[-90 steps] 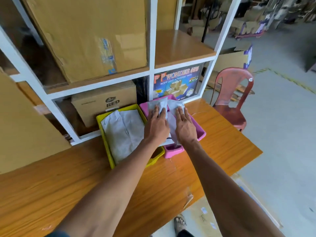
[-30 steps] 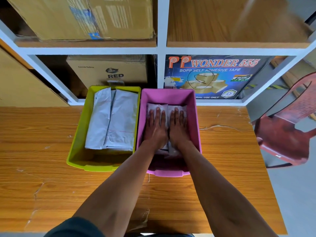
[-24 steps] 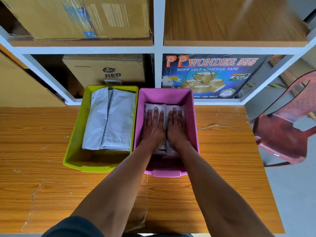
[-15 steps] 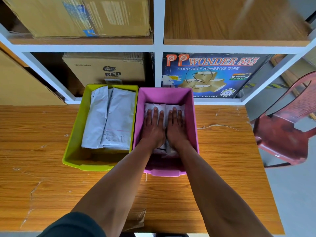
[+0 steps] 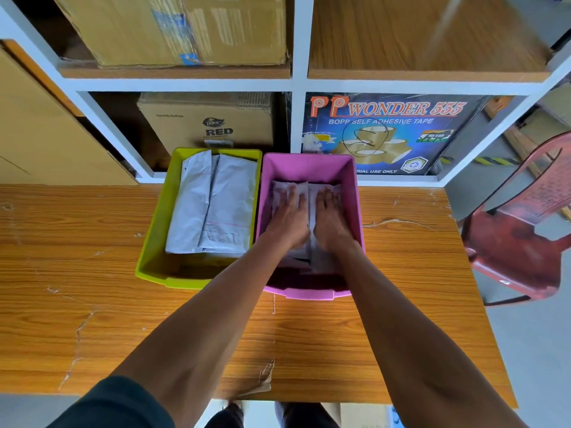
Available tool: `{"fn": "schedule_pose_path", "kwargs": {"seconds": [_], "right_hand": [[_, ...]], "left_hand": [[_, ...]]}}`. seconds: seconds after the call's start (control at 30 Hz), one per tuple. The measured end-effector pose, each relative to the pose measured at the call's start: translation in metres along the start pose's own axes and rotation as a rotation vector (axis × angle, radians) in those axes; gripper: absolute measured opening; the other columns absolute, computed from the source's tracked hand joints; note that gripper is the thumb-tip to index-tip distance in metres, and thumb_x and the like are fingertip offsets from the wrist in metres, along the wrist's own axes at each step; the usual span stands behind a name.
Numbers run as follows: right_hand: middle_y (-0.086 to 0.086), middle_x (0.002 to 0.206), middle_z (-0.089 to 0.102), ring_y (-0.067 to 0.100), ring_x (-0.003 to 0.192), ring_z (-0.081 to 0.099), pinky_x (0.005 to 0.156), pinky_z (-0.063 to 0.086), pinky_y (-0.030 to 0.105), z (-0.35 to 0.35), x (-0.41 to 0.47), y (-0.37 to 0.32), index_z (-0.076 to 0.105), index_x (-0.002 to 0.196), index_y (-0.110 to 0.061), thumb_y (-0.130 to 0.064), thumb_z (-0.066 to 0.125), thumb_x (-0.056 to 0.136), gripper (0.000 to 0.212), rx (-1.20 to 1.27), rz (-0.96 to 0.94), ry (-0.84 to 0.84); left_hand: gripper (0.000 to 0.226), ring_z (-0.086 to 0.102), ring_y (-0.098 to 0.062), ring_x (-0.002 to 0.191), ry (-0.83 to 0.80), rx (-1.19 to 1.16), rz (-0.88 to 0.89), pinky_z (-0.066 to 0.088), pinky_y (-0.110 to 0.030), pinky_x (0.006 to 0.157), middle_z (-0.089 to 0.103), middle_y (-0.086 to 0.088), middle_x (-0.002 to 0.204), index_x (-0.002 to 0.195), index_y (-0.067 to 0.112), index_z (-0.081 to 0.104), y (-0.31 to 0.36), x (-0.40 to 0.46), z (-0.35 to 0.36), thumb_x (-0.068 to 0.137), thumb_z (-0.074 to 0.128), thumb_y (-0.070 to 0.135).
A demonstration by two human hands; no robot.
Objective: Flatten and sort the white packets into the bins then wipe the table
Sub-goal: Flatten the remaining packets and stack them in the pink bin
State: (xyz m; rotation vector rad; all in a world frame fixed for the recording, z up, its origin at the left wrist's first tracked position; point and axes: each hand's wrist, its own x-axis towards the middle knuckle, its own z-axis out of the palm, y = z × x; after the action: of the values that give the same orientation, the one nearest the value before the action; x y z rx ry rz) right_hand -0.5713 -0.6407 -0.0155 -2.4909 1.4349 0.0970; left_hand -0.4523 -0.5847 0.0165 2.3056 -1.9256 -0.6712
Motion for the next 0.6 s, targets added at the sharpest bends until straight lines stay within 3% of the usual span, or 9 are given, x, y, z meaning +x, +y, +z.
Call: {"fn": "schedule_pose_path", "kwargs": {"seconds": [0.1, 0.2, 0.37, 0.5, 0.6], "right_hand": [[0.033, 0.164, 0.022, 0.044, 0.152, 0.026, 0.123, 0.028, 0.047, -0.024, -0.012, -0.006, 0.021, 0.157, 0.010, 0.011, 0.043, 0.090, 0.070, 0.175, 0.040, 0.121], [0.027, 0.138, 0.055, 0.048, 0.122, 0.057, 0.094, 0.051, 0.053, -0.048, -0.028, -0.019, 0.048, 0.140, 0.001, 0.006, 0.045, 0.093, 0.047, 0.236, 0.080, 0.248], [0.027, 0.117, 0.064, 0.048, 0.102, 0.063, 0.078, 0.051, 0.050, -0.073, -0.055, -0.073, 0.057, 0.126, 0.001, 0.002, 0.046, 0.094, 0.034, 0.211, 0.059, 0.405], [0.026, 0.114, 0.064, 0.047, 0.103, 0.061, 0.081, 0.050, 0.050, -0.072, -0.073, -0.145, 0.060, 0.122, 0.000, 0.002, 0.047, 0.089, 0.035, 0.266, -0.031, 0.486], [0.023, 0.119, 0.062, 0.046, 0.104, 0.060, 0.078, 0.051, 0.049, -0.067, -0.084, -0.207, 0.061, 0.127, -0.002, 0.000, 0.046, 0.092, 0.038, 0.295, -0.062, 0.532]], "left_hand": [[0.069, 0.009, -0.036, 0.161, 0.178, -0.061, 0.078, 0.022, -0.052, 0.129, 0.006, -0.021, 0.174, 0.163, 0.002, 0.026, 0.006, -0.016, -0.023, 0.098, 0.051, 0.000], [0.051, 0.034, -0.040, 0.151, 0.297, -0.136, 0.119, 0.036, -0.051, 0.120, 0.033, -0.023, 0.164, 0.148, 0.001, 0.048, -0.001, -0.040, -0.048, 0.097, 0.051, 0.001], [0.033, 0.054, -0.033, 0.124, 0.437, -0.169, 0.160, 0.054, -0.055, 0.094, 0.053, -0.013, 0.138, 0.130, 0.008, 0.061, -0.048, -0.091, -0.078, 0.099, 0.052, 0.014], [0.038, 0.050, -0.028, 0.132, 0.477, -0.148, 0.077, 0.055, -0.051, 0.090, 0.048, -0.005, 0.145, 0.139, 0.017, 0.058, -0.108, -0.144, -0.092, 0.102, 0.049, 0.019], [0.039, 0.049, -0.030, 0.133, 0.508, -0.147, 0.008, 0.057, -0.050, 0.089, 0.048, -0.007, 0.145, 0.141, 0.015, 0.057, -0.161, -0.184, -0.098, 0.102, 0.052, 0.017]]}}
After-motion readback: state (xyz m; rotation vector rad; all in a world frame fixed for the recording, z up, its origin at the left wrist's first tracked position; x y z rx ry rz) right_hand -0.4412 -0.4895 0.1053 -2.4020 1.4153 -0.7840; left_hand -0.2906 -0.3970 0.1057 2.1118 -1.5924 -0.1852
